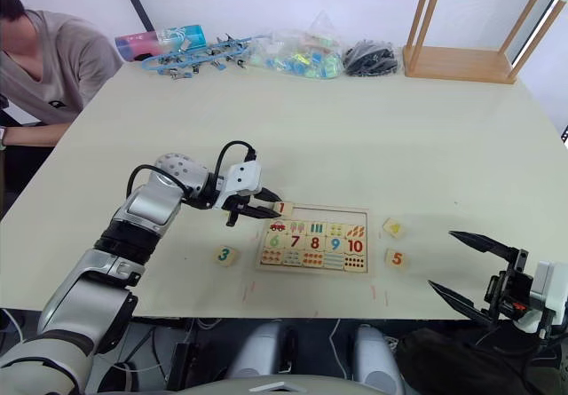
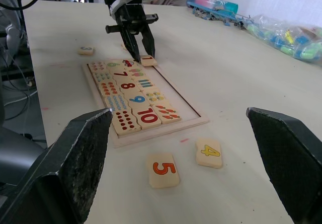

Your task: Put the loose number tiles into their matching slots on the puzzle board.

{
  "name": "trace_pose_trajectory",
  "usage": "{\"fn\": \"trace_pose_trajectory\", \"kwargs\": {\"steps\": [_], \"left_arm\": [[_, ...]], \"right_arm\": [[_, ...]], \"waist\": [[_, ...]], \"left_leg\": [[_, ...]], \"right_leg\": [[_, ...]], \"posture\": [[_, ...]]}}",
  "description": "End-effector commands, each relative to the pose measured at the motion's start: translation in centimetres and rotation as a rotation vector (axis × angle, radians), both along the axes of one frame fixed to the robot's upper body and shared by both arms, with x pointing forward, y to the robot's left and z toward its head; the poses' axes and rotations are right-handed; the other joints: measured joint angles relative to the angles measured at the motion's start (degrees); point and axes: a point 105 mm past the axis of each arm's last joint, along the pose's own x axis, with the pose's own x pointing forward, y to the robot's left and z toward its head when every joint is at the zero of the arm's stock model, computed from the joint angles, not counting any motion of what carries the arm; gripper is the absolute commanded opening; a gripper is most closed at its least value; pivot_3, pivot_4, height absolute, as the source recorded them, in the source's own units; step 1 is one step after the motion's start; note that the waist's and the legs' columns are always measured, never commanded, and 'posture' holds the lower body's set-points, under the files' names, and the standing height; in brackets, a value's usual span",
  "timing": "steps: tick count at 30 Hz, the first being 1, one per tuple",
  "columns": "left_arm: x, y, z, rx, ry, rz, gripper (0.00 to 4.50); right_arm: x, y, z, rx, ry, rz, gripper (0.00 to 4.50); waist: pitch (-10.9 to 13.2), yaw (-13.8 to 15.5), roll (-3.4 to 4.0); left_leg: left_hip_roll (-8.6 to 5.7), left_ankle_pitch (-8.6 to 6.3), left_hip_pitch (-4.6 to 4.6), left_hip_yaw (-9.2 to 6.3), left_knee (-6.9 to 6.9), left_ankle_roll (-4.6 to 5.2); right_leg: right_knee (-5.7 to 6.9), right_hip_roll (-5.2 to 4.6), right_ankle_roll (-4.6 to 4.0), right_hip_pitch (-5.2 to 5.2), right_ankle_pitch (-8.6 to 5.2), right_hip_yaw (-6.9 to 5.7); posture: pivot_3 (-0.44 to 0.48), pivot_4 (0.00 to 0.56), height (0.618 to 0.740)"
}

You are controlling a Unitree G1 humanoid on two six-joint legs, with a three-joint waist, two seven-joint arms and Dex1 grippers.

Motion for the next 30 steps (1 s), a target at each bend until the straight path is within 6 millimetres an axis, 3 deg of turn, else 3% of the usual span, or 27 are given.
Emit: {"fn": "trace_pose_trajectory", "kwargs": {"steps": [1,4,5,6,8,9,21,26,30], "left_arm": [[0.3,-0.2,1.1,-0.016,-0.048,-0.013,1.48],[0.2,-0.2,1.1,-0.021,-0.039,-0.018,2.75],[0.2,-0.2,1.2,-0.023,-0.037,-0.018,2.97],[0.2,-0.2,1.2,-0.024,-0.036,-0.018,3.58],[0.2,-0.2,1.3,-0.027,-0.035,-0.019,4.33],[0.3,-0.1,1.4,-0.029,-0.039,-0.017,4.48],[1.0,-0.3,3.8,-0.116,-0.019,-0.033,4.48],[1.4,-0.5,4.0,-0.131,-0.007,-0.038,4.48],[1.1,-0.5,3.5,-0.124,0.022,-0.064,3.51]], "right_arm": [[-0.1,-0.4,1.1,-0.031,-0.051,-0.014,4.5],[-0.1,-0.4,1.1,-0.035,-0.048,-0.015,4.5],[-0.1,-0.4,1.1,-0.035,-0.048,-0.016,4.5],[-0.2,-0.4,1.1,-0.036,-0.048,-0.017,4.5],[-0.2,-0.5,1.1,-0.04,-0.047,-0.018,4.5],[-0.2,-0.6,1.1,-0.041,-0.047,-0.019,4.5],[-0.2,-0.5,1.0,-0.041,-0.047,-0.021,4.5],[-0.1,-0.5,1.1,-0.037,-0.053,-0.026,4.5],[0.0,-0.8,1.2,-0.006,-0.055,-0.049,4.5]], "waist": [[0.0,0.0,0.0],[0.0,0.01,0.0],[0.0,0.01,0.0],[0.0,0.01,0.0],[0.0,0.01,0.0],[0.0,0.01,0.0],[0.0,0.0,-0.01],[0.0,0.01,-0.01],[0.0,-0.01,-0.01]], "left_leg": [[0.0,0.0,0.0,0.0,0.0,0.0],[0.0,0.0,0.0,0.0,0.0,0.0],[0.0,0.0,0.0,0.0,0.0,0.0],[0.0,0.0,0.0,0.01,0.0,0.0],[0.0,0.0,0.0,0.0,0.0,0.0],[0.0,0.0,0.0,0.0,0.0,0.0],[-0.01,0.0,0.0,0.0,0.01,0.0],[-0.02,0.0,-0.01,0.0,0.01,0.0],[-0.02,0.0,0.0,0.0,0.01,0.0]], "right_leg": [[0.0,0.0,0.0,0.0,0.0,0.0],[0.0,0.0,0.0,0.0,0.0,0.0],[0.0,0.0,0.0,0.0,0.0,0.0],[0.0,0.0,0.0,0.0,0.0,0.0],[0.0,0.0,0.0,0.0,0.0,0.0],[0.0,0.0,0.0,0.0,0.0,0.0],[0.0,0.01,0.0,0.0,0.0,-0.01],[0.0,0.01,0.0,0.0,0.0,-0.01],[0.0,0.01,0.0,0.0,0.0,0.0]], "posture": [[0.0,0.15,0.737],[0.0,0.15,0.737],[0.0,0.15,0.737],[0.0,0.15,0.737],[0.0,0.15,0.737],[0.0,0.15,0.737],[0.0,0.15,0.737],[0.0,0.15,0.737],[0.0,0.15,0.737]]}}
